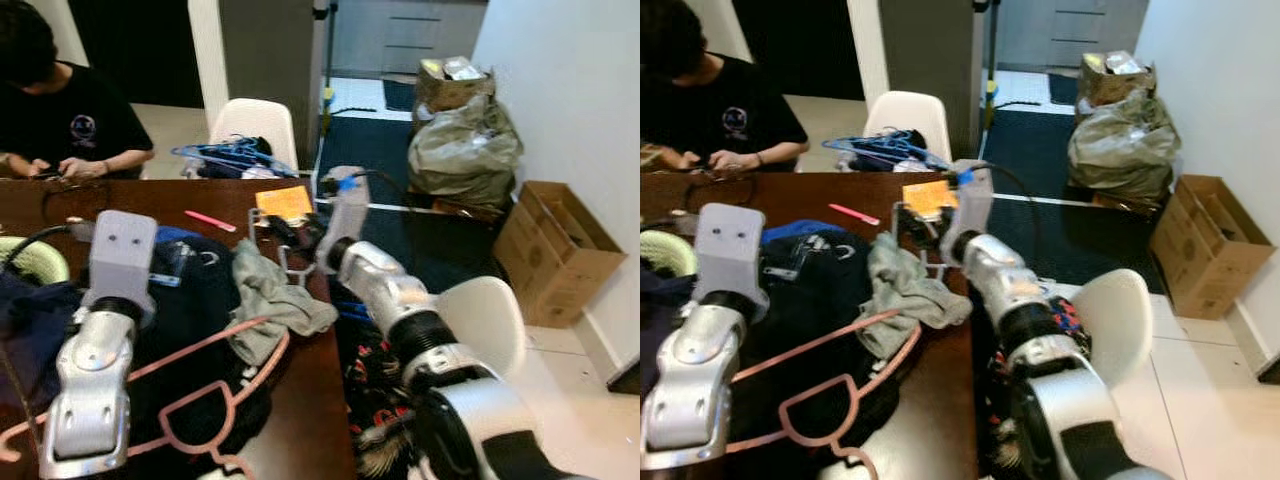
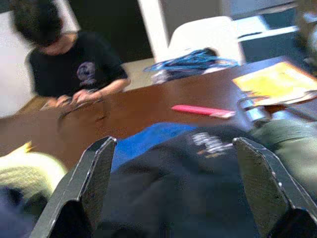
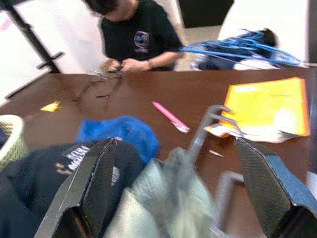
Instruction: Hang hanger
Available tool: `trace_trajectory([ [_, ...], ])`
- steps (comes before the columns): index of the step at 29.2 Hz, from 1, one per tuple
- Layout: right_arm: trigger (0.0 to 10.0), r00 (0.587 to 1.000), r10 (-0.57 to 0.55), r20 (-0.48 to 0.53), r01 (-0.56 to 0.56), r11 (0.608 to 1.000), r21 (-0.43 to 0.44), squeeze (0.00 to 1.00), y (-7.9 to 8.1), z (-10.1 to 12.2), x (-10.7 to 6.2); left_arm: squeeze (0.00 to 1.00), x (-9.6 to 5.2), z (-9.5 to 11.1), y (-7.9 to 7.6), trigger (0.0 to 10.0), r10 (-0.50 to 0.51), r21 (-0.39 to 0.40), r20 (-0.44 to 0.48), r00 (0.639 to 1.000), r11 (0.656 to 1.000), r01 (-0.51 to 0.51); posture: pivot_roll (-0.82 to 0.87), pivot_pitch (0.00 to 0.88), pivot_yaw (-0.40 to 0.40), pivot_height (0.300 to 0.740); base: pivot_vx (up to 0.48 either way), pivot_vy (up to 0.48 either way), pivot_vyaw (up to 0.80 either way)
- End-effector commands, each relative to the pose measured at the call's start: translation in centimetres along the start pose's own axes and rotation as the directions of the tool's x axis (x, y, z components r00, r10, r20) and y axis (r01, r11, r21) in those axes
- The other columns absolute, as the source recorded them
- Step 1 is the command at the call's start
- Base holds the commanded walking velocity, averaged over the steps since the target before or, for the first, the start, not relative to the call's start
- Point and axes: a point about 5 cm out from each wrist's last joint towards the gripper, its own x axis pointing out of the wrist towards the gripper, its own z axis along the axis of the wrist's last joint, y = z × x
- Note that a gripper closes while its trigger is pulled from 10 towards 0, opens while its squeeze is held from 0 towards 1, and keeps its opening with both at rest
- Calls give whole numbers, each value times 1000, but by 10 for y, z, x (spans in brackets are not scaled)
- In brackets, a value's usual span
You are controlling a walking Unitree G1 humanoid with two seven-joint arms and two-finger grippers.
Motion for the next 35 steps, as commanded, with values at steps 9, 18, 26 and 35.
trace_trajectory([
  [9, 10000, 998, -53, 29, 53, 999, 2, 0, -14, 2, -11, 0, 1, -13, 4, 10000, 14, -44, -22, 1000, 999, -15, 157, 0, -18, 740, 0, 0, 784],
  [18, 10000, 988, -155, 17, 155, 987, -43, 0, -18, 0, -10, 0, -3, -14, 4, 10000, -13, -100, -23, 1000, 995, 11, 157, 0, -12, 740, 0, -51, 404],
  [26, 10000, 991, -133, -23, 130, 985, -115, 0, -8, -4, -4, 0, -1, -13, 16, 10000, 41, -91, -18, 999, 995, -42, 160, 0, -18, 740, 0, -290, 0],
  [35, 10000, 979, -75, -188, 28, 971, -238, 0, 19, -26, 9, 0, -2, -17, 17, 10000, 67, -84, -28, 997, 994, -69, 159, 0, -29, 740, 0, 0, 0],
])
